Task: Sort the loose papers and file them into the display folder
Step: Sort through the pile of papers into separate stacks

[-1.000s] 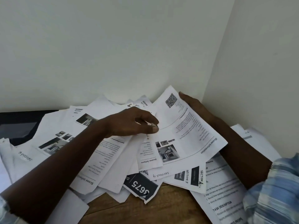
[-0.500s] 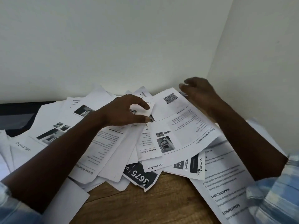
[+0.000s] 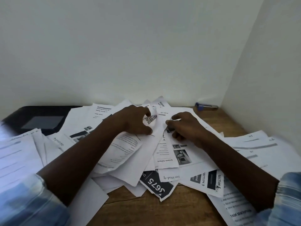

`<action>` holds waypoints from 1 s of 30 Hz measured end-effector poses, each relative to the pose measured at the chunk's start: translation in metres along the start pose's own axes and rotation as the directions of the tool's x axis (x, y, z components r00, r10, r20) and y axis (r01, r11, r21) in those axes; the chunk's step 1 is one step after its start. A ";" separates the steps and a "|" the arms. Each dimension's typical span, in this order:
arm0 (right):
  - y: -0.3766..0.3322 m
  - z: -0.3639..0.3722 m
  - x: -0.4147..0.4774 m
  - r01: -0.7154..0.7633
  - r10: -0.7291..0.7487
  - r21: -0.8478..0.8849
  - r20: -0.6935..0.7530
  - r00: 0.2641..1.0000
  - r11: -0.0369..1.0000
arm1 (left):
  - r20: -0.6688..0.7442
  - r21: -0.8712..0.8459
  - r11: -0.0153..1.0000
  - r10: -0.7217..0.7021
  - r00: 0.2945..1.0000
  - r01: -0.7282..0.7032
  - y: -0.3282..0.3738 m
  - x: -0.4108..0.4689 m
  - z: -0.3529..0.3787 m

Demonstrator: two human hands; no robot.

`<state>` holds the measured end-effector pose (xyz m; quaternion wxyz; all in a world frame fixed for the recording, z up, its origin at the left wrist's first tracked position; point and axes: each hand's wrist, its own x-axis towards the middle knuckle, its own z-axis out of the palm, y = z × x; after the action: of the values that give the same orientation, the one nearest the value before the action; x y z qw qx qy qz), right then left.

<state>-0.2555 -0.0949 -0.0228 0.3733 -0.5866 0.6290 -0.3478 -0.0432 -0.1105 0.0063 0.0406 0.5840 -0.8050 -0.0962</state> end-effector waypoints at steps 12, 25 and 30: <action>-0.004 -0.060 0.014 -0.353 0.098 0.688 0.381 0.919 0.635 | 0.048 0.105 0.874 0.471 0.881 -0.474 0.038 -0.053 -0.027; -0.033 -0.095 -0.027 0.012 0.010 0.087 -0.242 0.970 0.996 | -0.207 0.075 0.988 0.146 0.967 -0.134 -0.021 -0.106 0.008; -0.012 -0.119 -0.055 -0.163 0.141 -0.075 -0.239 0.961 0.984 | -0.170 -0.070 0.953 -0.303 0.938 0.295 -0.070 -0.083 0.006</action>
<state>-0.3521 -0.0410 0.0477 0.2947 -0.5084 0.7273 -0.3545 0.0471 -0.0522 -0.0101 0.1104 0.7047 -0.6978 -0.0659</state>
